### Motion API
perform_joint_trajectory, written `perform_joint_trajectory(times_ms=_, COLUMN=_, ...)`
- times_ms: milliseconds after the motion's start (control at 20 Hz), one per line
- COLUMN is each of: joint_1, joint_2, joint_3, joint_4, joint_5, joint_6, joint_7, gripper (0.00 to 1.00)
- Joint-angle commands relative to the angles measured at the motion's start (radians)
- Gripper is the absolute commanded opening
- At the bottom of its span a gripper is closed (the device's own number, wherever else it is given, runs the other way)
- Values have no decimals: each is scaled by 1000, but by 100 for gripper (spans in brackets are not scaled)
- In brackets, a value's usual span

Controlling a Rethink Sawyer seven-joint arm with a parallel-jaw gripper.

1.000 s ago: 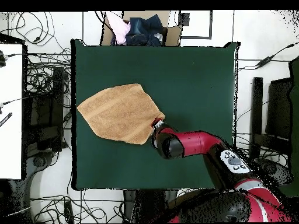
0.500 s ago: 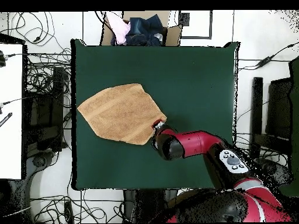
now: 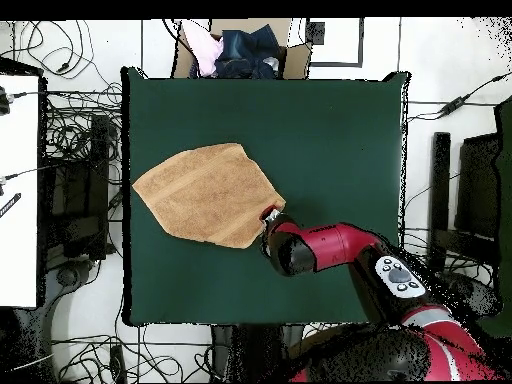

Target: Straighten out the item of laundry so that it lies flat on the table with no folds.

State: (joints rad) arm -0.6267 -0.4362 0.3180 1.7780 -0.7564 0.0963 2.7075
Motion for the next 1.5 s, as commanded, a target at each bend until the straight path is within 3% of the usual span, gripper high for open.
perform_joint_trajectory(times_ms=50, joint_1=-88, joint_2=216, joint_3=131, joint_4=-209, joint_5=-131, joint_6=7, joint_7=-204, gripper=0)
perform_joint_trajectory(times_ms=500, joint_1=-342, joint_2=247, joint_3=309, joint_4=-158, joint_5=-201, joint_6=226, joint_7=-510, gripper=0)
perform_joint_trajectory(times_ms=750, joint_1=-460, joint_2=286, joint_3=383, joint_4=-168, joint_5=-190, joint_6=337, joint_7=-729, gripper=0)
perform_joint_trajectory(times_ms=1500, joint_1=-530, joint_2=271, joint_3=371, joint_4=-233, joint_5=-55, joint_6=539, joint_7=-1111, gripper=0)
